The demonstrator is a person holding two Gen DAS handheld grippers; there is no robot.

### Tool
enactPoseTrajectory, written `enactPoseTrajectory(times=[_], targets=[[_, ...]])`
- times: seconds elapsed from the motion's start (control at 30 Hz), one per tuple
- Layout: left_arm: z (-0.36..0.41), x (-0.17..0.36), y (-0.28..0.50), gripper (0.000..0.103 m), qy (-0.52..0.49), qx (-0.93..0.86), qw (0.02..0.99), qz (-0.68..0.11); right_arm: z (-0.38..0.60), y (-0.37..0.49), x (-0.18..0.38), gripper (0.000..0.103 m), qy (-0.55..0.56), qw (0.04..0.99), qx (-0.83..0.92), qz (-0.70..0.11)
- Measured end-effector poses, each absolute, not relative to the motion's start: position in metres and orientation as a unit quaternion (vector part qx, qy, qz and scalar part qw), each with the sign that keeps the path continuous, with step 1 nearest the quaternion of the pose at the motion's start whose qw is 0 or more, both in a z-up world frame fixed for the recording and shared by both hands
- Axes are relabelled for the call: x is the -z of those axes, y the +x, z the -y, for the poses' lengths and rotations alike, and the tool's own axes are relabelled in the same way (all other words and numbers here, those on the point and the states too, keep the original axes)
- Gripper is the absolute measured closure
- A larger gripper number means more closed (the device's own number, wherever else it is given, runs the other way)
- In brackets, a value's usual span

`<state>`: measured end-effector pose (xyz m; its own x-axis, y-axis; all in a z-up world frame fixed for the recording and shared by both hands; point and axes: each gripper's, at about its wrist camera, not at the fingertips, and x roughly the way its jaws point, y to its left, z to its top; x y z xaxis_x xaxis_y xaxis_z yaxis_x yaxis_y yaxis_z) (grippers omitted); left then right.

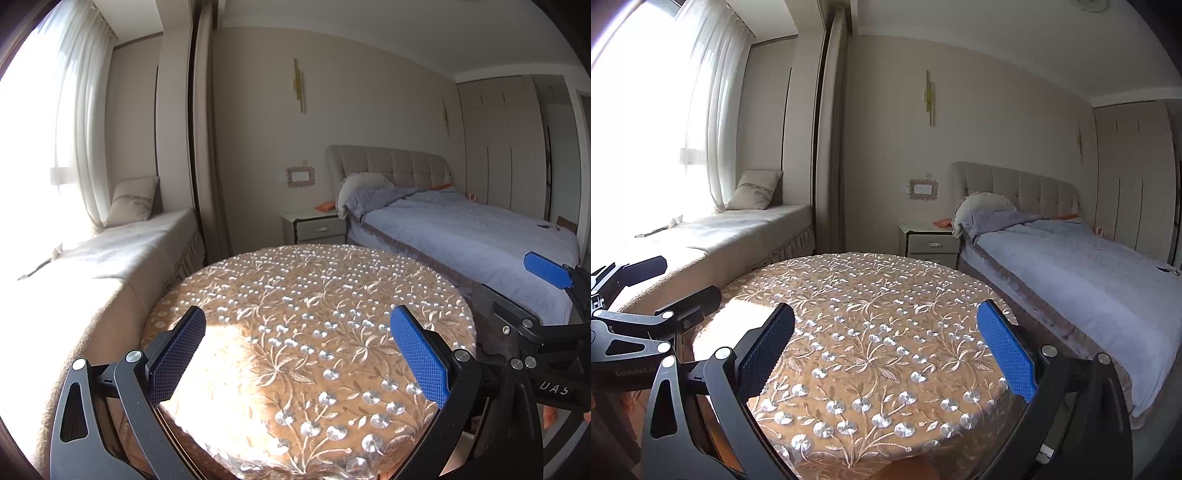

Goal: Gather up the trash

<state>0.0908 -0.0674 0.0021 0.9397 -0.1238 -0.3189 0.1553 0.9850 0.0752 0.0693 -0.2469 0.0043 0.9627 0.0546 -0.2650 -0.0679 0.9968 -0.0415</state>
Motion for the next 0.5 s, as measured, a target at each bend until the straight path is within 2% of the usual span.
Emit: enactPoseTrajectory(times=[0.5], targets=[[0.0752, -0.0009, 0.0908, 0.005, 0.072, 0.062, 0.982, -0.16, 0.2542, 0.0679, -0.0047, 0.005, -0.015, 0.99, -0.032, -0.138]])
